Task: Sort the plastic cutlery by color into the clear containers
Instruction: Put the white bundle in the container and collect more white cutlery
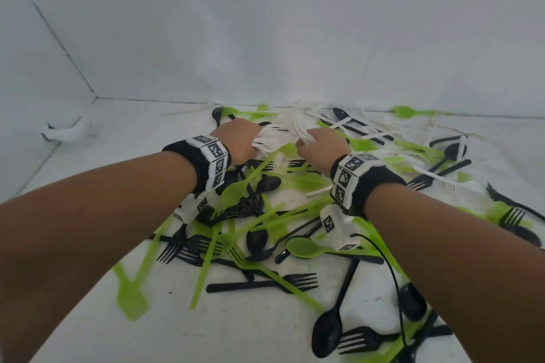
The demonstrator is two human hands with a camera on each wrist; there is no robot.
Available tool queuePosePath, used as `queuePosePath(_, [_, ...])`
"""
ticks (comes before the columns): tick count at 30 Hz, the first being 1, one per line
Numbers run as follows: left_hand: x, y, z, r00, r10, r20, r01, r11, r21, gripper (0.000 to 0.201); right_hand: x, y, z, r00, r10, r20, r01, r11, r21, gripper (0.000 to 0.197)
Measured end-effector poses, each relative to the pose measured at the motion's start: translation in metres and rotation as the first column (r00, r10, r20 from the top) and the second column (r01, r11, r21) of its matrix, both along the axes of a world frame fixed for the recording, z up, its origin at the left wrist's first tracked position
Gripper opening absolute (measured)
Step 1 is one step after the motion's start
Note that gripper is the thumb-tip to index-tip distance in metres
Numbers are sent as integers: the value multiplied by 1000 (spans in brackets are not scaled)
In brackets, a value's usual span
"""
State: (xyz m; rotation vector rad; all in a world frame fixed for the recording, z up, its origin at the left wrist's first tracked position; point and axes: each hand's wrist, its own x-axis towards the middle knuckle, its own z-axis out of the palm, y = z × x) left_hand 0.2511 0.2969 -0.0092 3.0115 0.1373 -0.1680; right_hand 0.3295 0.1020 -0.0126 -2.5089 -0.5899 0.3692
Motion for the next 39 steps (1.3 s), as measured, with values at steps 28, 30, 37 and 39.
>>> queuePosePath(28, [-97,80,41,967,116,-226,-219,831,-512,45,-24,54,-1,965,255,60,-247,962,-116,41])
queuePosePath(30, [-99,89,43,969,167,-182,-234,860,-453,38,-26,58,-1,968,243,56,-236,966,-101,25])
queuePosePath(37, [-88,124,17,929,367,-45,-365,888,-279,23,-29,75,-3,978,194,71,-186,977,-104,20])
queuePosePath(39, [-77,132,7,930,368,-9,-360,906,-220,22,-30,80,-2,980,188,71,-180,978,-104,22])
